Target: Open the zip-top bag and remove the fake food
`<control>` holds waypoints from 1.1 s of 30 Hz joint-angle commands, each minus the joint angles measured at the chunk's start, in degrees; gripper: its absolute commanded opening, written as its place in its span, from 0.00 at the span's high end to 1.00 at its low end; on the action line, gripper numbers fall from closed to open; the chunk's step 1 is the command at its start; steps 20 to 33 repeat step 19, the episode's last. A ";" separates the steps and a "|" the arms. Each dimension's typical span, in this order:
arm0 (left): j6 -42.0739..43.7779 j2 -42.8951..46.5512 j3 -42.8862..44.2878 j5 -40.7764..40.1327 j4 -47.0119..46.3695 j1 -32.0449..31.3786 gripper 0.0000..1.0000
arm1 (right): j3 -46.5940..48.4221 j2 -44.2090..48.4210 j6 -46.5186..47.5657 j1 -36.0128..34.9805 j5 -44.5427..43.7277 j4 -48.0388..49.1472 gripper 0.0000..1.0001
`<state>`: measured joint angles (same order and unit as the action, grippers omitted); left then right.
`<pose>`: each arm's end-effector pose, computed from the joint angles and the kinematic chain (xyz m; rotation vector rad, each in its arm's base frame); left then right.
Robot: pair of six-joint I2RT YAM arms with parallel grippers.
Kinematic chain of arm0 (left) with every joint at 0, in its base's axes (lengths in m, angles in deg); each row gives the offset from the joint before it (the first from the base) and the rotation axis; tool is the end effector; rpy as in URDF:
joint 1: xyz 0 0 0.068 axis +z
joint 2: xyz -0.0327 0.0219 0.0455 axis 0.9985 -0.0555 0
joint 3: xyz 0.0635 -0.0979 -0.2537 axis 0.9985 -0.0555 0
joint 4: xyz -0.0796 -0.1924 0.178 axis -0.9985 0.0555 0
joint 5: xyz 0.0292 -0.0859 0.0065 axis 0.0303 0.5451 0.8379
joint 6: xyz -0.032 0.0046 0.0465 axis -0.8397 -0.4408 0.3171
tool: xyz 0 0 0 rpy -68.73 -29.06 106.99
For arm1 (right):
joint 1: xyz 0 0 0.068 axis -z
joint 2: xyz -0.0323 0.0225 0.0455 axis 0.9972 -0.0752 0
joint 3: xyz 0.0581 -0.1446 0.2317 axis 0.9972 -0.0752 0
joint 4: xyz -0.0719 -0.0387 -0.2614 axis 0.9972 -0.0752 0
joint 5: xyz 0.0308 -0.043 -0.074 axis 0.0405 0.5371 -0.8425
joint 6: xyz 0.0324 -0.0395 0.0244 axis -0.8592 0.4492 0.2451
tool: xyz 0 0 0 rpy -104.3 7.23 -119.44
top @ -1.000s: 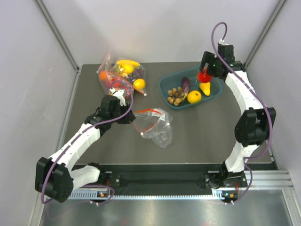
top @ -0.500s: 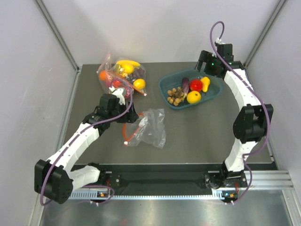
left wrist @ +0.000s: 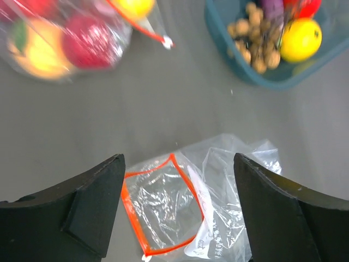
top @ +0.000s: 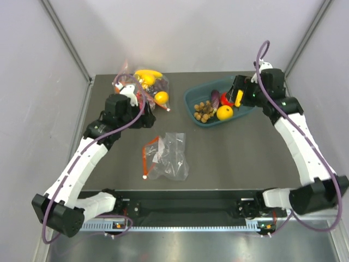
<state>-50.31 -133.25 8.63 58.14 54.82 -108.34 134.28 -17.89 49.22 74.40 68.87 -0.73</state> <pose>0.2350 -0.0955 0.3555 0.0848 2.1744 -0.4788 0.3016 0.0643 0.3941 0.0749 2.1489 0.4162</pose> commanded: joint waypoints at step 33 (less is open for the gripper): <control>1.21 3.43 13.49 -10.51 9.70 0.25 0.12 | -8.90 22.02 -2.60 -3.74 -4.71 -6.15 0.00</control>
